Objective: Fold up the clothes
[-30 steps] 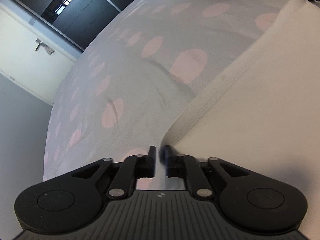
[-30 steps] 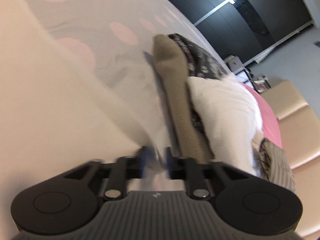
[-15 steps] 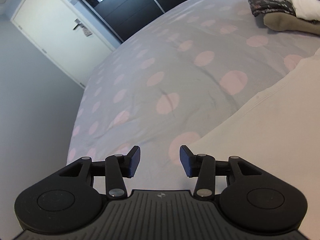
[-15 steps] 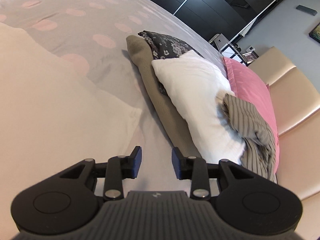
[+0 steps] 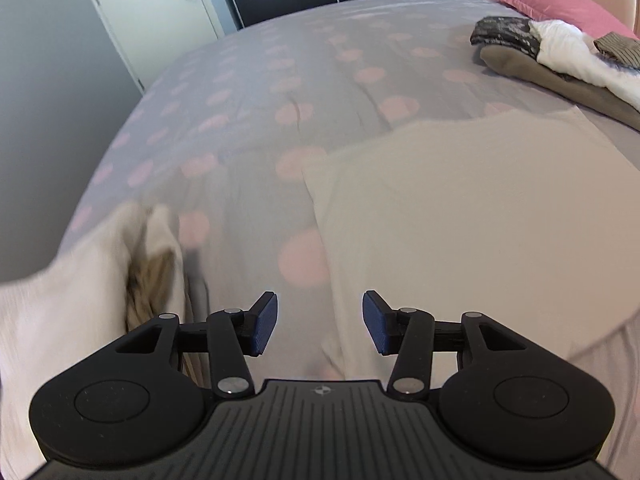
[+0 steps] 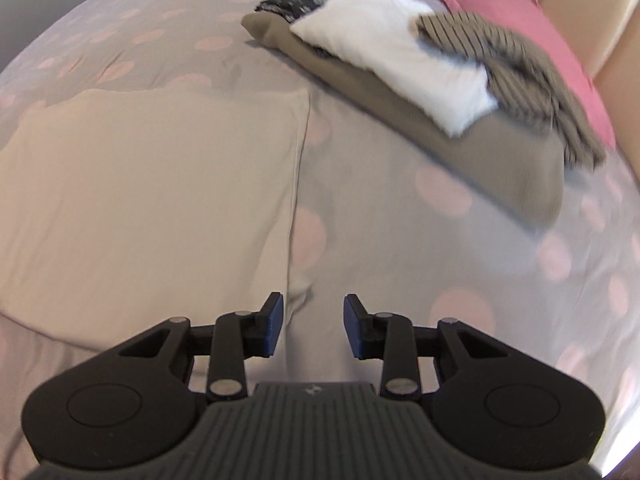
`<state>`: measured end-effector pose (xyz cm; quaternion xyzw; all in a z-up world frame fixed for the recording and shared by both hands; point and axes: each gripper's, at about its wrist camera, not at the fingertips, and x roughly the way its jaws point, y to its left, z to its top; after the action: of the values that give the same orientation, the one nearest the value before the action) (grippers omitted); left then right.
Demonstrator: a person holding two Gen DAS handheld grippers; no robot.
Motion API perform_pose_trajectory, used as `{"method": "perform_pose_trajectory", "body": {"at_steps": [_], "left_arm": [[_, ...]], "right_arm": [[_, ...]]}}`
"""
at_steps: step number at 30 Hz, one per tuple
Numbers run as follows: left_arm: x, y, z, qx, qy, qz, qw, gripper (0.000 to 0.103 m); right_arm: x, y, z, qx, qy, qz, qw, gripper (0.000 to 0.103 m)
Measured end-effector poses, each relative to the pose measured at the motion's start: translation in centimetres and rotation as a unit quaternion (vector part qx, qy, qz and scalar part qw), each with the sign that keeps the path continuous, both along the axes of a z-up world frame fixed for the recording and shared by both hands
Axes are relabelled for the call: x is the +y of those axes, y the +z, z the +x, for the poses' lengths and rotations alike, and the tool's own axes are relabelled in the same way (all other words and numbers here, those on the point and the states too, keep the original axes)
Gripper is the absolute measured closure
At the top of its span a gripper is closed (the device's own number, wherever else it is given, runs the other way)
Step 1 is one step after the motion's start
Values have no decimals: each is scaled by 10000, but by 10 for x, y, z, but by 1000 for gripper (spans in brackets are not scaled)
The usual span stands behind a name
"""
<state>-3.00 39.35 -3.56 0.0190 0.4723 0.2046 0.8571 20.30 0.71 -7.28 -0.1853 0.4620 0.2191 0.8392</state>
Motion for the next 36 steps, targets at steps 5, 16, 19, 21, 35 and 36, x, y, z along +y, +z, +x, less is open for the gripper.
{"method": "perform_pose_trajectory", "body": {"at_steps": [5, 16, 19, 21, 35, 36], "left_arm": [[-11, -22, -25, 178, -154, -47, 9997, 58], [-19, -66, -33, 551, -394, -508, 9964, 97], [-17, -62, -33, 523, -302, -571, 9965, 101], [-14, -61, -34, 626, -181, -492, 9967, 101], [-1, -42, -49, 258, 321, -719, 9966, 55], [-2, -40, -49, 152, 314, -793, 9962, 51]], "right_arm": [[-19, -18, -12, 400, -216, 373, 9983, 67], [-31, -39, -26, 882, -442, 812, 9918, 96], [-26, -38, -31, 674, -324, 496, 9960, 100], [-26, -39, -31, 592, -317, 324, 9972, 101], [-58, -35, -12, 905, -1107, 813, 9864, 52], [-59, -34, -11, 970, -1121, 956, 9843, 52]]}}
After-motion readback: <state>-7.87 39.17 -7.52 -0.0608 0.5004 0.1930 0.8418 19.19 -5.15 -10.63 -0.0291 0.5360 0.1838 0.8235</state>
